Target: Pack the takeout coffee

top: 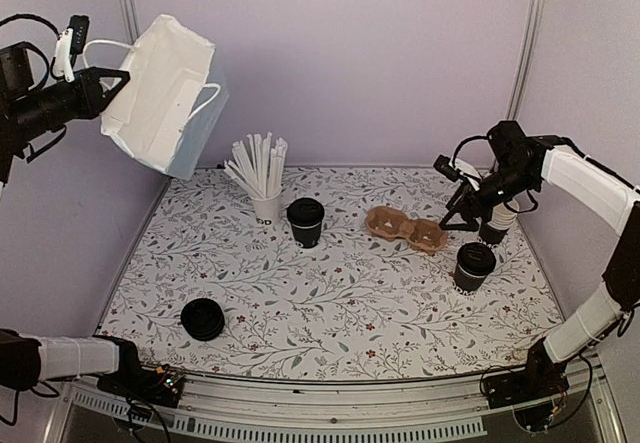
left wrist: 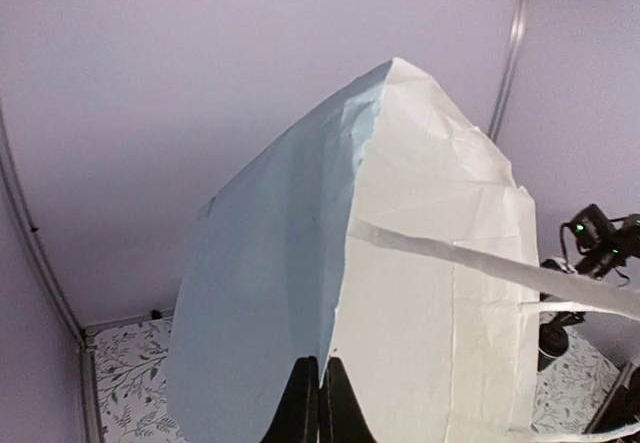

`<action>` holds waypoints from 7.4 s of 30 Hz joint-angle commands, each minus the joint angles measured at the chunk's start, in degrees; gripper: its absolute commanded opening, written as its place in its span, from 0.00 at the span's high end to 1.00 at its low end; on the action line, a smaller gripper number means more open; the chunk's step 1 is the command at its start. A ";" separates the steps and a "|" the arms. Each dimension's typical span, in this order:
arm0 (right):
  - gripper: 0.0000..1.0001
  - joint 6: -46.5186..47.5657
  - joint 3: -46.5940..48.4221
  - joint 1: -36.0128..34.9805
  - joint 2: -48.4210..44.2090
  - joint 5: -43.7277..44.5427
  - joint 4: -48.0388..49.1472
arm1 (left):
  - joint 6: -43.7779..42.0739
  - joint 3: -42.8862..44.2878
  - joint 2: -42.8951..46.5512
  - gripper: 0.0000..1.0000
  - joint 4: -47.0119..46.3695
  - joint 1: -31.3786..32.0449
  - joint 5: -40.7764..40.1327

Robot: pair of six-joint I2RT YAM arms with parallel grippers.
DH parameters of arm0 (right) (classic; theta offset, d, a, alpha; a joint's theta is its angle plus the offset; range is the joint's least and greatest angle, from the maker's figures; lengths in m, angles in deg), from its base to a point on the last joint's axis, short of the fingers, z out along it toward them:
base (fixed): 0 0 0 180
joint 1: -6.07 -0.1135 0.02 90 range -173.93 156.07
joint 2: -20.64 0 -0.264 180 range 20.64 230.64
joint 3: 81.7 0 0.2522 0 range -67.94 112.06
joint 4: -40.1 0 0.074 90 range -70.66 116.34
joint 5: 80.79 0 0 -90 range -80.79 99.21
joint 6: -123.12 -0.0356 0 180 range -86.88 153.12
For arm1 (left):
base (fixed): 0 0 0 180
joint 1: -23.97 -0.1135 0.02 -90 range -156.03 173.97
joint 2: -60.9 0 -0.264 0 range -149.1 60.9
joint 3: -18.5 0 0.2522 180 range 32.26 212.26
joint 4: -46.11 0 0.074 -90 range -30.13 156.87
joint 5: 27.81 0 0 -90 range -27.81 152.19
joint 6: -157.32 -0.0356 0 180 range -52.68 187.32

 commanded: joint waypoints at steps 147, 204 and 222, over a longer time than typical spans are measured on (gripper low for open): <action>0.68 2.43 35.27 -37.94 14.70 -20.68 5.83 | -5.07 -24.61 -11.72 0.59 -8.65 33.58 11.98; 0.68 0.64 28.58 -44.71 24.06 19.05 -21.79 | -4.32 -32.72 -6.10 0.58 -15.41 26.02 11.26; 0.63 -1.35 18.31 -45.20 29.47 22.76 -11.53 | -4.92 -34.88 -5.90 0.58 -15.46 25.37 11.99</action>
